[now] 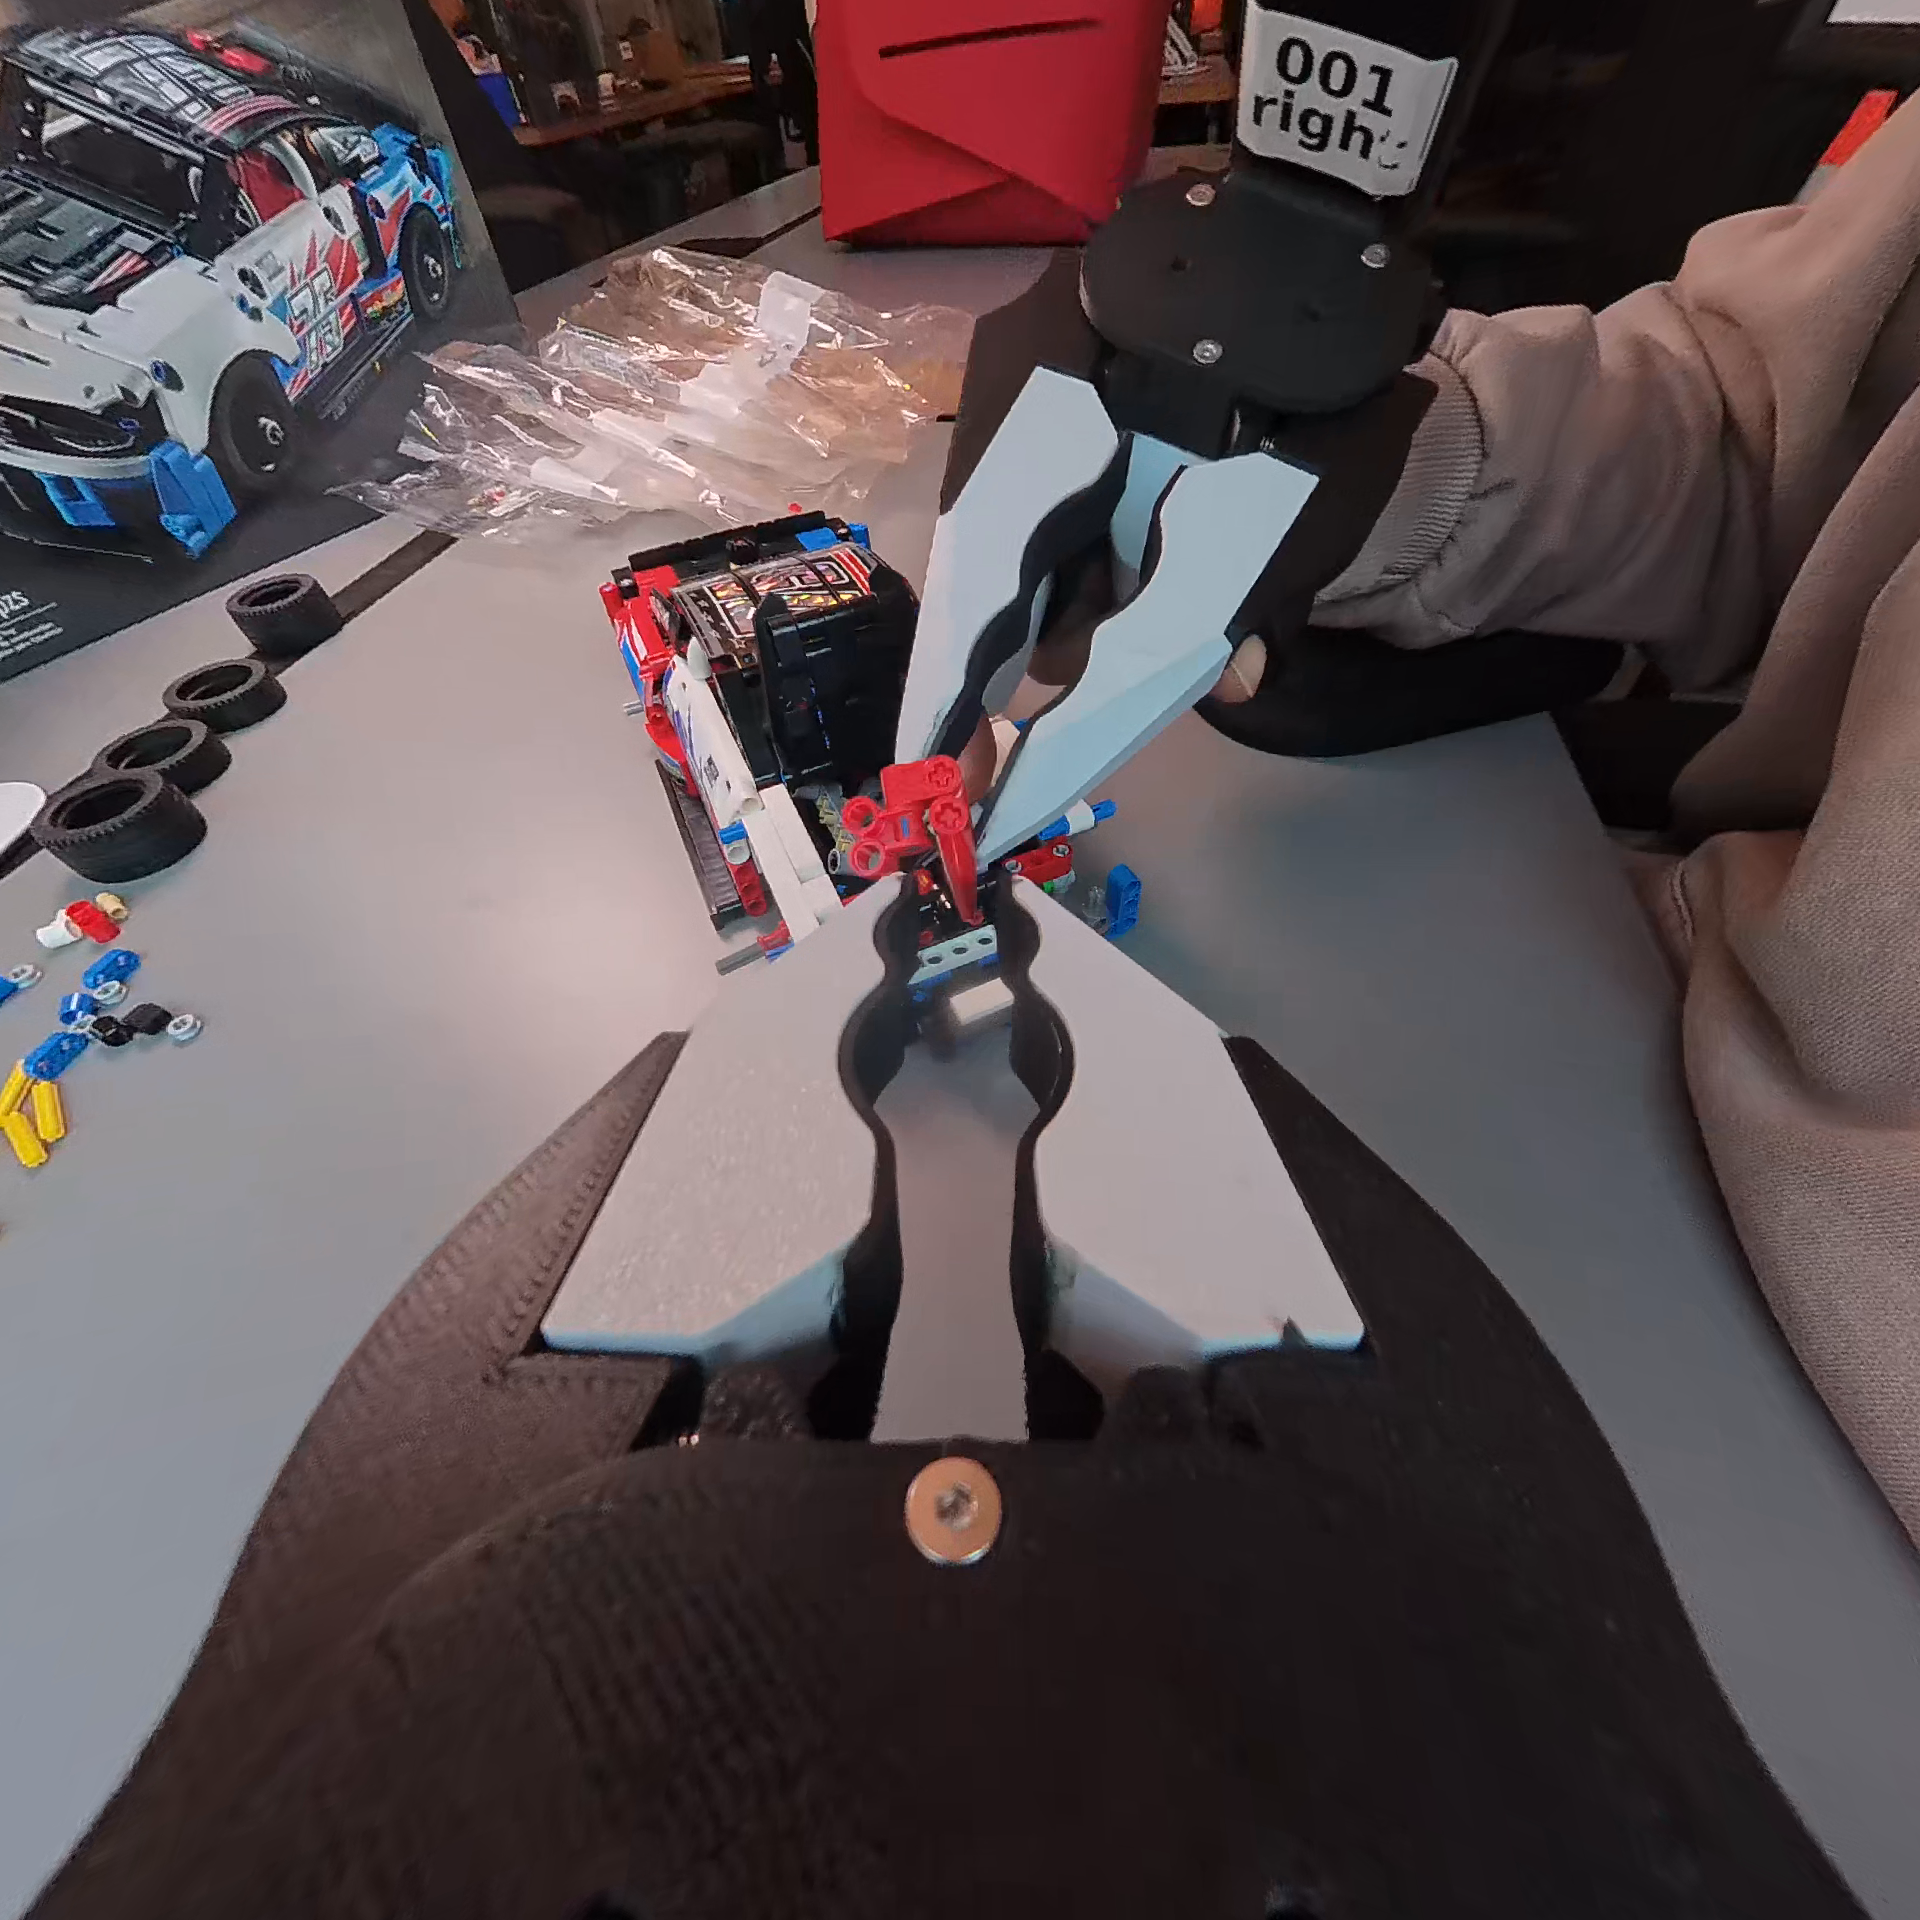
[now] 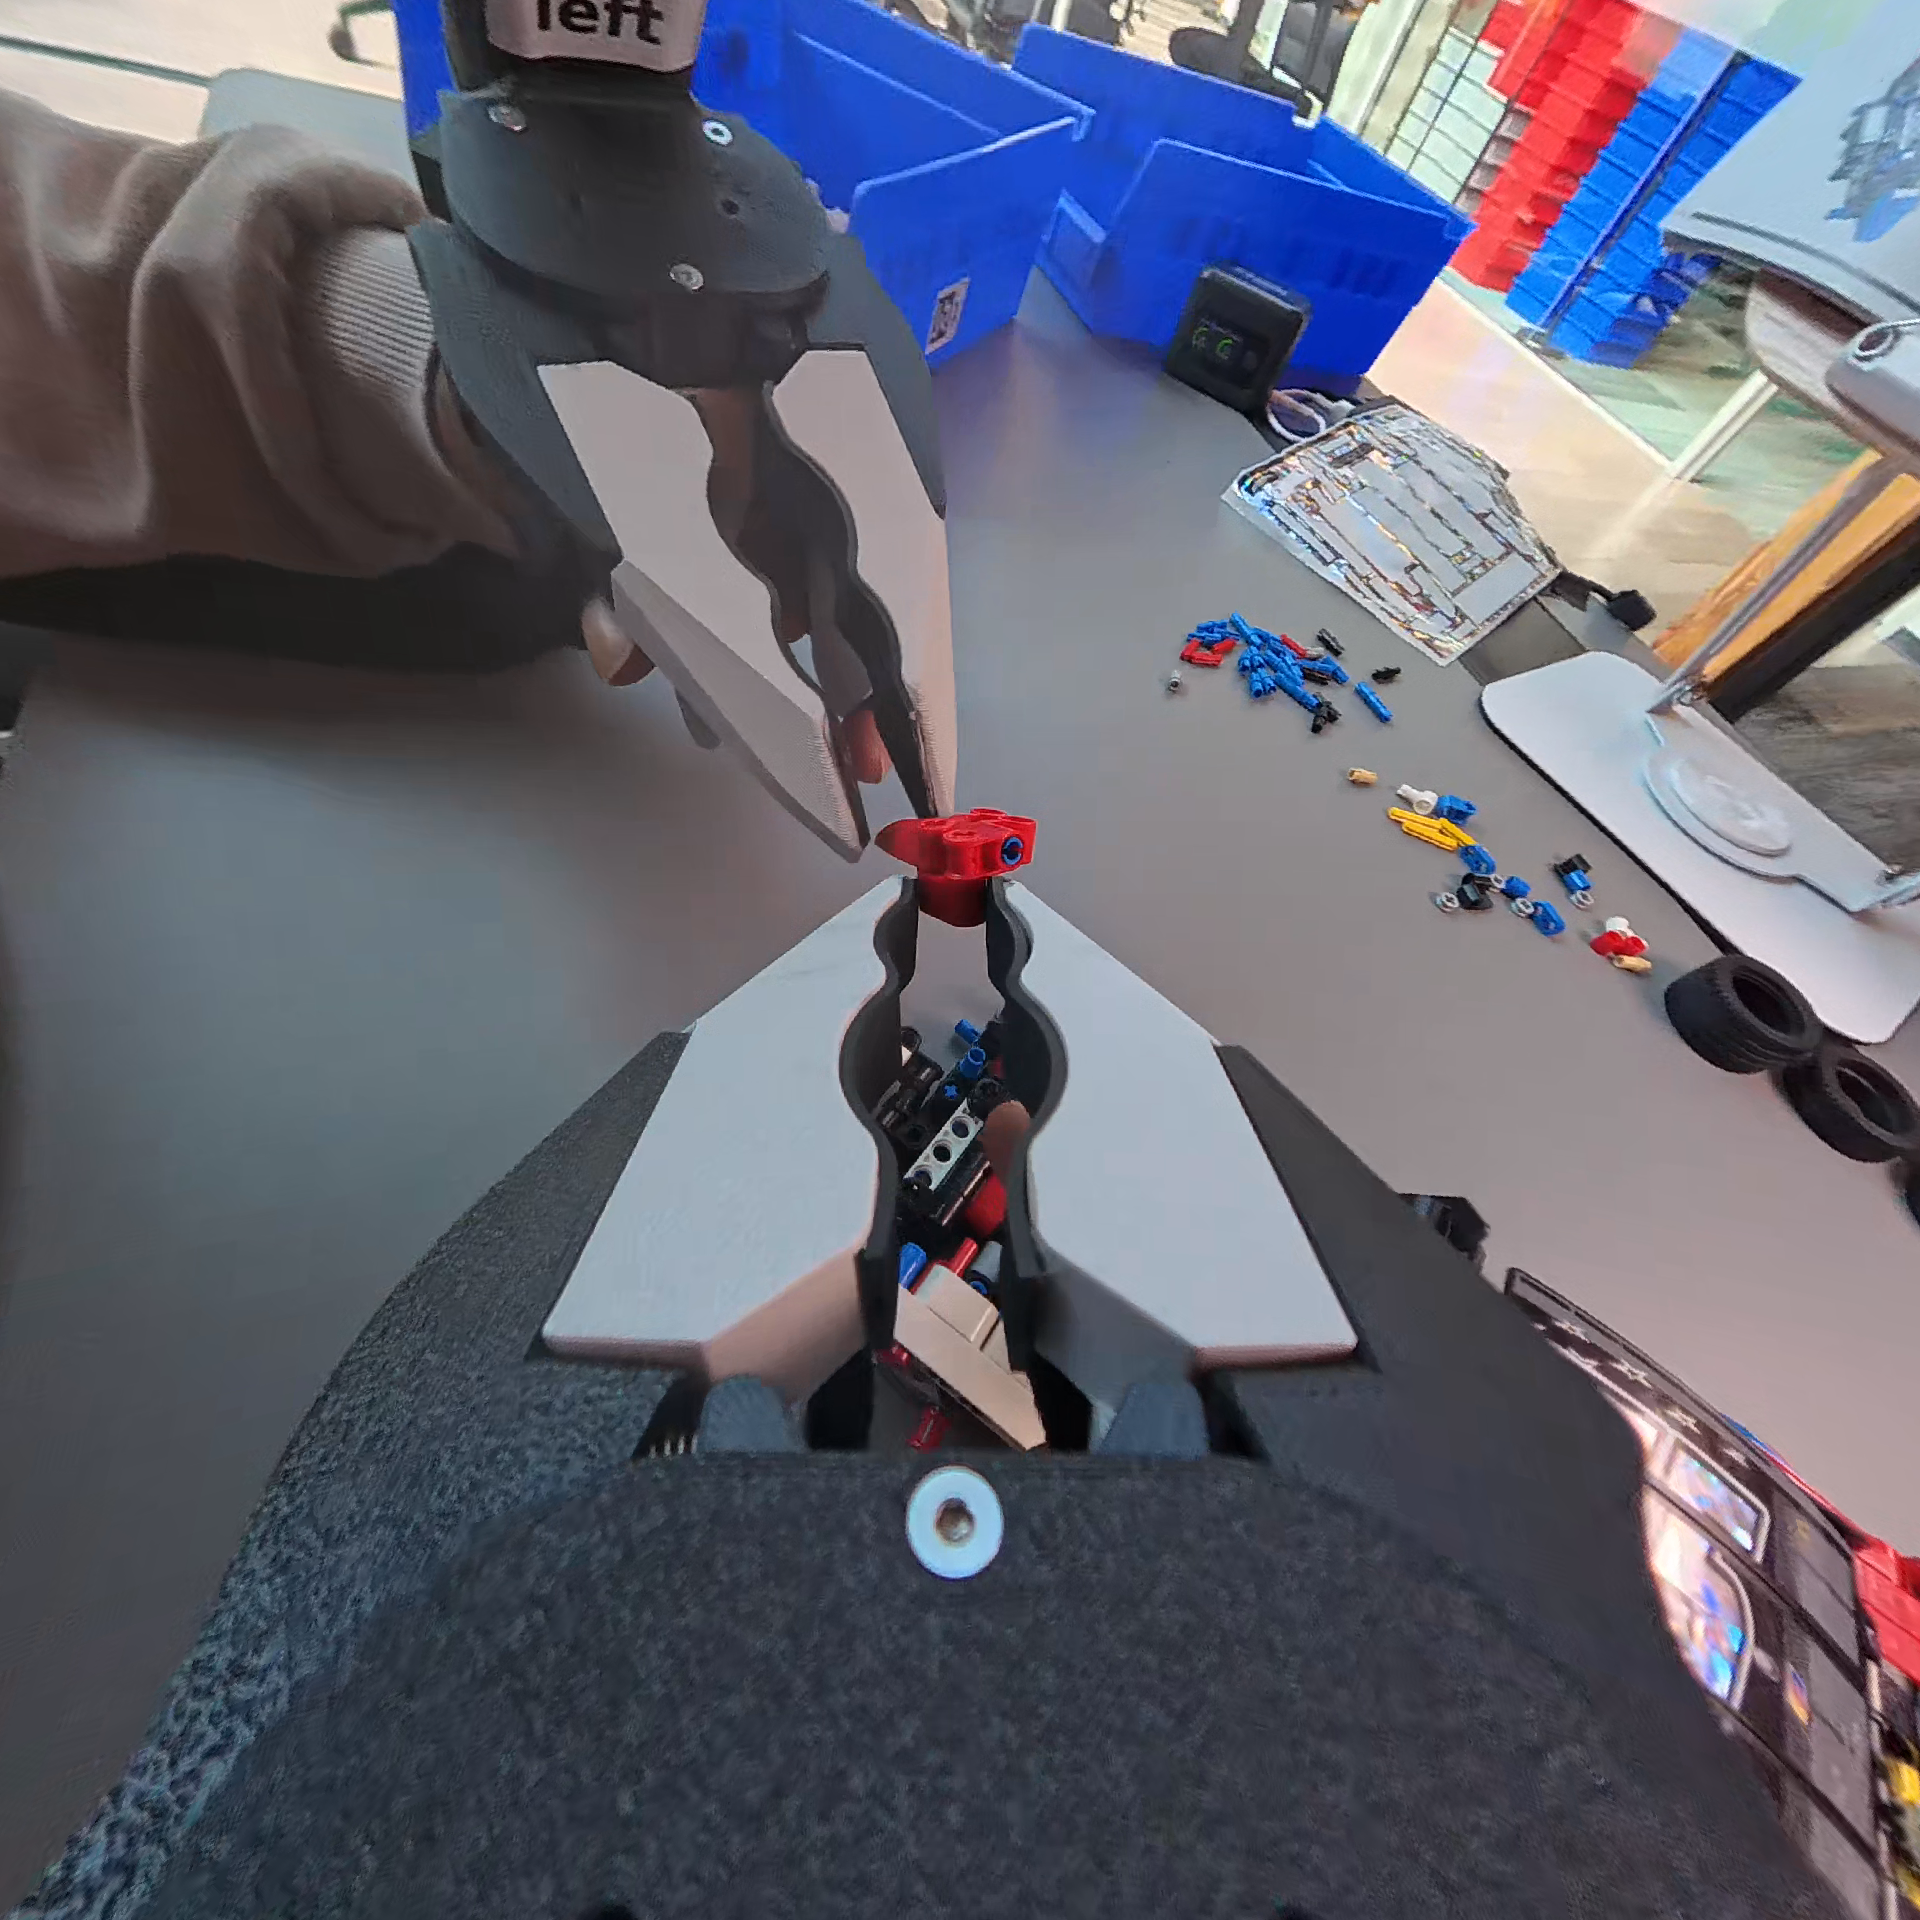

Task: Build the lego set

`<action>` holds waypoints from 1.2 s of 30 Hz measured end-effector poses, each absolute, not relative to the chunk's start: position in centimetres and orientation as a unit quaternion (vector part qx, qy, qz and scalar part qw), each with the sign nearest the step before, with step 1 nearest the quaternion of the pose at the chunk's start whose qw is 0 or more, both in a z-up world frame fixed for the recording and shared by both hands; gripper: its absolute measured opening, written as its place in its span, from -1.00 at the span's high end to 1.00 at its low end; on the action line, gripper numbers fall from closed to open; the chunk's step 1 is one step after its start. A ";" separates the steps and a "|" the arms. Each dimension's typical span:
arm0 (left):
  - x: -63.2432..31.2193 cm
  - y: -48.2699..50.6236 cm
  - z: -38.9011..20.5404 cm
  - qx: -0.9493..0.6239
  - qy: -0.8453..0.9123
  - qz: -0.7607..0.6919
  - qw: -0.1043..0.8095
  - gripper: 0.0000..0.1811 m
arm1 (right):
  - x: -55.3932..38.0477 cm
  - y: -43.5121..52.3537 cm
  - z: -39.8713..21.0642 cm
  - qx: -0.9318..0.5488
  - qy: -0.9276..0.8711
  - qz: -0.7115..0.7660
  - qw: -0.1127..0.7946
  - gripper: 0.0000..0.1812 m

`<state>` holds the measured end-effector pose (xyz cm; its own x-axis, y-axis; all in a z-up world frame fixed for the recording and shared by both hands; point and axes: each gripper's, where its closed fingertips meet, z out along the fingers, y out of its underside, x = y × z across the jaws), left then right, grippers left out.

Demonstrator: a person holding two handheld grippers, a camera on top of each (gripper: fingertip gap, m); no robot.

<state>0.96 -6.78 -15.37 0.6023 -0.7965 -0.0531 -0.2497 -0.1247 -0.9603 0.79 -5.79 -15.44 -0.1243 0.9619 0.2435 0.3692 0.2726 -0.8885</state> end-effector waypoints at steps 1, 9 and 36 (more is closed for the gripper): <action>1.0 -6.7 -15.3 -0.707 0.366 -0.252 0.550 0.91 | 0.6 -5.8 -15.5 -0.507 -0.660 0.338 0.439 0.89; 0.5 -6.8 -17.5 -0.724 0.411 -0.243 0.498 0.97 | 1.3 -6.5 -17.9 -0.538 -0.688 0.282 0.397 0.87; 0.2 -5.1 -21.6 -0.641 0.661 -0.223 0.320 0.97 | 0.6 -4.4 -20.6 -0.570 -0.758 0.169 0.269 0.79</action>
